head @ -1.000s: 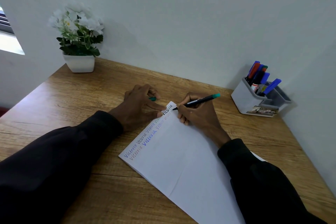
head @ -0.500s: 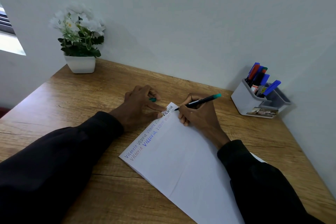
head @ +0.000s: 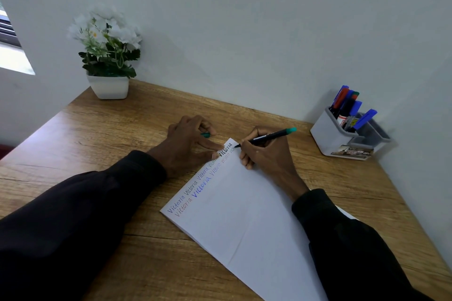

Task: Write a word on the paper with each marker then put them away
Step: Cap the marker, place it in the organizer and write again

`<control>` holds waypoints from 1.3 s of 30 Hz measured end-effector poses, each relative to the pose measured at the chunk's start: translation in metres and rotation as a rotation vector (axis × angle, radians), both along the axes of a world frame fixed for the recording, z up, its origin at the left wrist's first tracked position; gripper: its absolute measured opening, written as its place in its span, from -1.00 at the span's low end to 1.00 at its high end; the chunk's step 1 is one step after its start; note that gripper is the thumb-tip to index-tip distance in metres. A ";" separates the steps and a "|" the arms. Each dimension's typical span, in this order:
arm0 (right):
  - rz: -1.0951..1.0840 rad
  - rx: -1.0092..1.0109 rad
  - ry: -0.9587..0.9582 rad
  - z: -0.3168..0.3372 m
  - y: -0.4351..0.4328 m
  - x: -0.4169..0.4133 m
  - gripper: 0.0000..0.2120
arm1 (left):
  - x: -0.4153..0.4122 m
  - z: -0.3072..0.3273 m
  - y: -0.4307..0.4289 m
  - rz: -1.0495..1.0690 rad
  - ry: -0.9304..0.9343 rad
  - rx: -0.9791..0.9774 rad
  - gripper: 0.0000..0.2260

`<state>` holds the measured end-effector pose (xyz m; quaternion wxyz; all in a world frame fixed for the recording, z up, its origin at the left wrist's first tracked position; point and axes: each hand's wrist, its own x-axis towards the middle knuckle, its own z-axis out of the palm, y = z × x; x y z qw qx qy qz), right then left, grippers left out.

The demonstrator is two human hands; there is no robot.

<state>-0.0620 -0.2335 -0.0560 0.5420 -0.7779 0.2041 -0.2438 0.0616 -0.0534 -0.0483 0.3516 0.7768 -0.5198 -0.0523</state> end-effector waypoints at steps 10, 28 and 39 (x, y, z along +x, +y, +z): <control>-0.043 0.006 0.028 0.001 0.000 0.001 -0.88 | 0.000 0.000 0.000 -0.007 0.005 -0.006 -0.69; -0.059 0.023 0.019 0.002 0.000 0.002 -0.90 | 0.003 -0.002 -0.001 -0.005 0.009 -0.007 -0.68; -0.091 0.044 0.038 0.004 0.001 0.003 -0.94 | 0.003 -0.004 -0.002 -0.005 -0.005 -0.004 -0.68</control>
